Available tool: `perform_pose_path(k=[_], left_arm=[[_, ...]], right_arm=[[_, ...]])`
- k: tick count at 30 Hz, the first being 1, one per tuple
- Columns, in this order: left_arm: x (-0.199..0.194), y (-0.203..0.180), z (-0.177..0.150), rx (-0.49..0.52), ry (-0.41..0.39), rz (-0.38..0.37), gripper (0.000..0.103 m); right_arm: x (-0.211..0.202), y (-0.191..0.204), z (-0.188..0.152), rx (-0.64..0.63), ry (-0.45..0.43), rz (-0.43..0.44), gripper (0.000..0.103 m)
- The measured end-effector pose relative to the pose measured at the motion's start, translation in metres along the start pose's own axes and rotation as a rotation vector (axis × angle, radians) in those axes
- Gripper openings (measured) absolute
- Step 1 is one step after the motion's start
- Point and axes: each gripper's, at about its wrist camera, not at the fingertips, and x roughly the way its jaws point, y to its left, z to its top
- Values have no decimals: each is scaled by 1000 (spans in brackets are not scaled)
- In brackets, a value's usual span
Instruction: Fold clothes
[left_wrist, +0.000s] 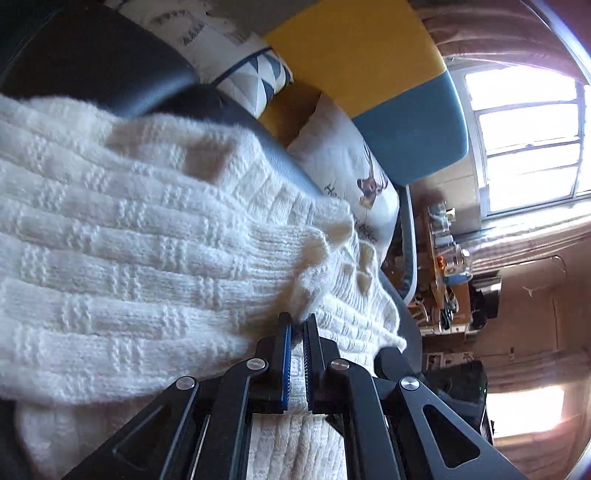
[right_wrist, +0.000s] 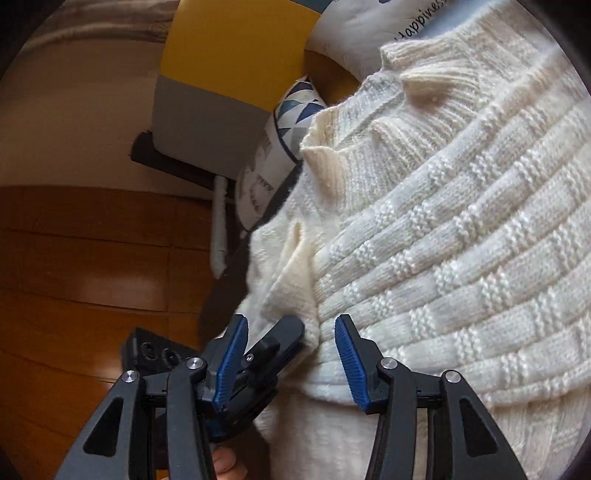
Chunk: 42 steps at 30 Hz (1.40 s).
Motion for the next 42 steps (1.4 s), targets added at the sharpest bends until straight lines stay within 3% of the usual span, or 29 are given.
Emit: perform_pose_path(k=[1, 3, 5, 9, 10, 13, 17, 18, 19, 22, 25, 28, 32, 37, 42], left_arm=[[0, 4, -4, -6, 10, -2, 6], [-1, 13, -11, -19, 31, -7, 8], [-10, 23, -12, -59, 26, -30, 8], [-56, 42, -19, -122, -56, -207, 37], [-70, 46, -21, -130, -80, -245, 37], [-111, 67, -31, -169, -157, -280, 37], [-144, 112, -43, -288, -227, -275, 37], [-147, 124, -46, -328, -233, -282, 37], [-150, 136, -48, -369, -239, -288, 37], [-153, 160, -54, -479, -262, -353, 37], [-151, 175, -57, -571, -281, -417, 41], [-137, 169, -56, -607, -288, -465, 46], [-123, 155, -51, -649, -290, -531, 51], [-117, 135, -35, -630, -323, -503, 53], [-107, 124, -22, -602, -323, -414, 58]], right_arm=[[7, 7, 1, -55, 19, -84, 43], [15, 20, 2, -139, 45, -173, 40], [18, 24, 3, -153, 75, -202, 39], [12, 12, 6, -34, 80, -73, 43], [10, 13, 5, -20, 79, -20, 43], [15, 22, -2, -30, 81, 22, 45], [32, 34, -8, -96, 38, -75, 43], [36, 36, -9, -122, 31, -106, 32], [37, 41, -10, -149, 17, -139, 7], [40, 59, -15, -255, -17, -231, 6], [38, 102, -19, -467, -32, -318, 6], [35, 154, -21, -668, -51, -378, 6], [16, 208, -20, -822, -122, -410, 6], [-49, 230, -9, -859, -254, -412, 6], [-106, 180, 10, -736, -329, -451, 6]])
